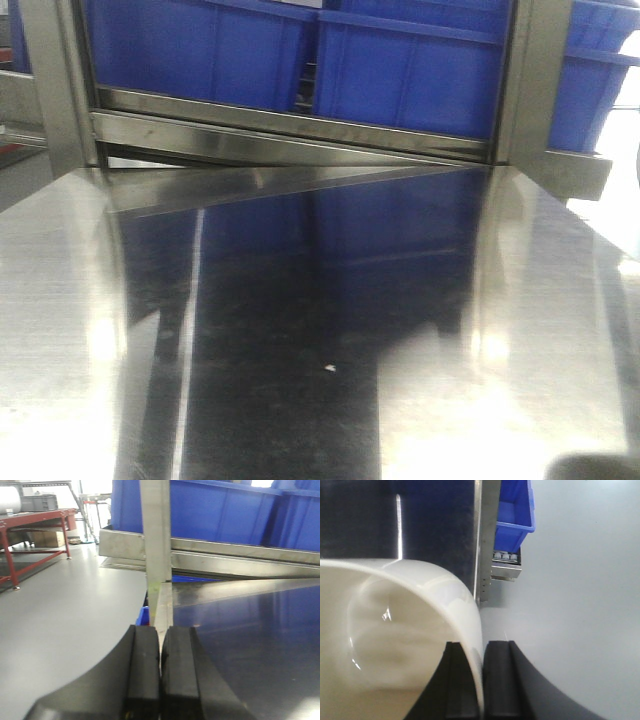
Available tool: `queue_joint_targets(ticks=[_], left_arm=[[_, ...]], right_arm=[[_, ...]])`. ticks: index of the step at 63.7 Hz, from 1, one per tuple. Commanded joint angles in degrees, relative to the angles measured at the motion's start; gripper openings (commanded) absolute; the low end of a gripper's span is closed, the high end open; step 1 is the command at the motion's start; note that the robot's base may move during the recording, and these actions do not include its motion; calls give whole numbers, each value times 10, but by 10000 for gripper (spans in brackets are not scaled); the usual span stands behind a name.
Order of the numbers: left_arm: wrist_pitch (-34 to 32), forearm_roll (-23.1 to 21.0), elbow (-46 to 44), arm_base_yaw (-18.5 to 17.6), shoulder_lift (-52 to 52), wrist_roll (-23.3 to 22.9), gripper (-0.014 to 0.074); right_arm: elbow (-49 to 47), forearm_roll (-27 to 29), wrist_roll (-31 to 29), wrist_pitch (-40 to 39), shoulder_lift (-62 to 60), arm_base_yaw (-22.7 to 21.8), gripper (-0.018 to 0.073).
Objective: Move white bin to right shelf second layer
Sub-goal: 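Hold the bin in the right gripper and back away from table, then drive along the yellow floor line carrying the bin in right gripper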
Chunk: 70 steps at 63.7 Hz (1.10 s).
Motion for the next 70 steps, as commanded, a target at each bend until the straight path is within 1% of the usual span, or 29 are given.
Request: queue_joint_targets(ticks=[1,70], left_arm=[[-48,-3,21,0,-9,-1,85],[-48,-3,21,0,-9,-1,85]], right_arm=[[-16,0,-3,-49,0,-3,56],[-16,0,-3,-49,0,-3,56]])
